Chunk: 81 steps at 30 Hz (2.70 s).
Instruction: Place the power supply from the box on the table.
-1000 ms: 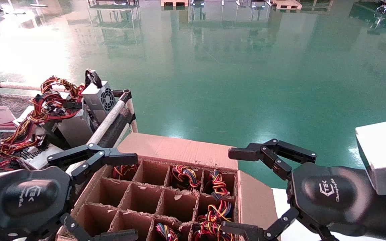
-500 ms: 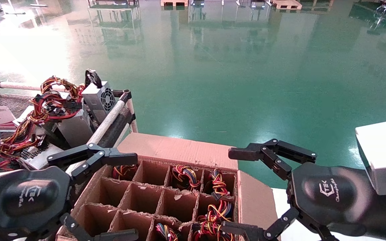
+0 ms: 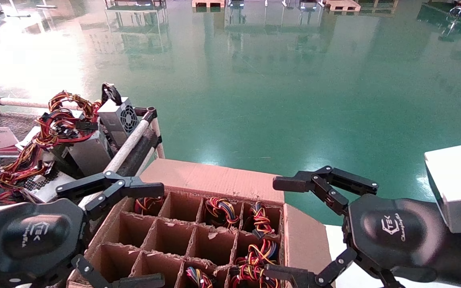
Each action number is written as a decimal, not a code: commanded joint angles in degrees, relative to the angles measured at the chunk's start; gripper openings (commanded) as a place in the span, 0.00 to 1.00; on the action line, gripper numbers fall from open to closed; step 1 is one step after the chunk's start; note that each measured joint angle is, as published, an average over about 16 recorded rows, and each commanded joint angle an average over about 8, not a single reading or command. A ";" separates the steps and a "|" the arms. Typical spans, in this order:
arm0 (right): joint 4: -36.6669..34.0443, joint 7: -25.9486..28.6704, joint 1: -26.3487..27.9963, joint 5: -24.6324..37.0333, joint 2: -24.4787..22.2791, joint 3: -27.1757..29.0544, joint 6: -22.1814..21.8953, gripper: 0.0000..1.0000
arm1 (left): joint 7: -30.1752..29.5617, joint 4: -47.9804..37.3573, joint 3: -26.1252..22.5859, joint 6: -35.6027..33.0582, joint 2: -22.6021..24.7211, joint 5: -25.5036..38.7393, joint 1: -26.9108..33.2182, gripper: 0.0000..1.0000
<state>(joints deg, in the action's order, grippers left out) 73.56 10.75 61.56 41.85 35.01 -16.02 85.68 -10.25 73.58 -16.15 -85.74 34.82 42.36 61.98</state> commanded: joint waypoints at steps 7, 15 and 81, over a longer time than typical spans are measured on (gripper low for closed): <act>0.00 0.00 0.00 0.00 0.00 0.00 0.00 0.00 | 1.75 0.19 -0.85 -0.22 -0.44 1.51 1.42 1.00; 0.00 0.00 0.00 0.00 0.00 0.00 0.00 0.00 | 5.64 0.60 -4.28 -0.73 -0.88 4.28 5.12 1.00; 0.00 0.00 0.00 0.00 0.00 0.00 0.00 0.00 | 24.18 -16.80 -27.47 1.27 10.32 21.95 20.02 1.00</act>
<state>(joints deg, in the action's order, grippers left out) 73.56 10.75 61.56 41.85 35.01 -16.02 85.68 13.97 56.75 -43.54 -84.47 45.15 64.29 82.02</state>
